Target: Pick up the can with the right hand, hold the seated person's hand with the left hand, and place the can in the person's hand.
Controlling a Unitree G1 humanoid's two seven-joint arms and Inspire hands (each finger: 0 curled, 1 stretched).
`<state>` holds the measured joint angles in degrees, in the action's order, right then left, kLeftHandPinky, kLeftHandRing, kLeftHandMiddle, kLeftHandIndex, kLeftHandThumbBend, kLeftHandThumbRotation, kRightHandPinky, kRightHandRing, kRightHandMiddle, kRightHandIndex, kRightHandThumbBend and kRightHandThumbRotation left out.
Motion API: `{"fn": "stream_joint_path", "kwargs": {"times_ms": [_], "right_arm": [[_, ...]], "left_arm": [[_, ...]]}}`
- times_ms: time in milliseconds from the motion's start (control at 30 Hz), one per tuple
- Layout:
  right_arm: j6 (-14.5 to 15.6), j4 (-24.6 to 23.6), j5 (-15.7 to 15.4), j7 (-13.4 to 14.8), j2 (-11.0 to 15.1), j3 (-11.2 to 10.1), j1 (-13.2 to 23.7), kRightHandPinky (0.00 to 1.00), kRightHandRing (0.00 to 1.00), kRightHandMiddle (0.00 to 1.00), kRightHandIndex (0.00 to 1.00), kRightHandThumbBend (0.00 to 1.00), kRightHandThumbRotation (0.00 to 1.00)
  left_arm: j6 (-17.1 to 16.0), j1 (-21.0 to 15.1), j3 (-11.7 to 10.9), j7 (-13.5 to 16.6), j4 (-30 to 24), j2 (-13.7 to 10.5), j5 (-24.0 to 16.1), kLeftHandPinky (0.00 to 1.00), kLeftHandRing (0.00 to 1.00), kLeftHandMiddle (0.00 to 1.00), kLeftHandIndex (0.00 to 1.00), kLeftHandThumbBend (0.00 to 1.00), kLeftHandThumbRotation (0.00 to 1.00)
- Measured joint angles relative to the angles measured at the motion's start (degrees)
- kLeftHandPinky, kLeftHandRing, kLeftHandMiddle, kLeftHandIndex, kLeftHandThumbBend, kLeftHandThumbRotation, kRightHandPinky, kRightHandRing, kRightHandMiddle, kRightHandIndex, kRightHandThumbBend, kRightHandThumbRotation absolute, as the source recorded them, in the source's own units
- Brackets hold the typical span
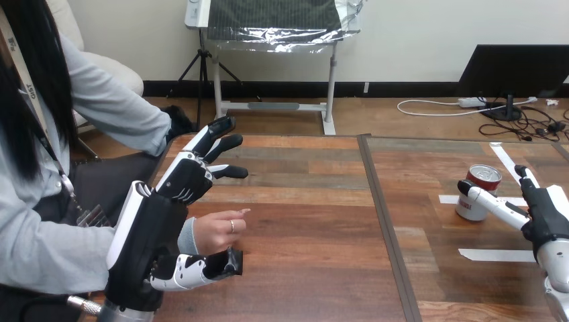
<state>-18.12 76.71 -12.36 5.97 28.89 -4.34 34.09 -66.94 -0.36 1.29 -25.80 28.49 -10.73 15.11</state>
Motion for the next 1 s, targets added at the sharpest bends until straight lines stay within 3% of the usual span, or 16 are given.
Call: {"fn": "stream_joint_path", "kwargs": {"times_ms": [1000], "right_arm": [[0.0, 0.0, 0.0, -0.5, -2.0, 0.0, 1.0, 1.0, 1.0, 1.0, 1.0, 1.0, 0.65]], "left_arm": [[-0.1, 0.2, 0.0, 0.0, 0.0, 0.0, 0.1, 0.71, 0.88, 0.92, 0.9, 1.0, 0.64]]}}
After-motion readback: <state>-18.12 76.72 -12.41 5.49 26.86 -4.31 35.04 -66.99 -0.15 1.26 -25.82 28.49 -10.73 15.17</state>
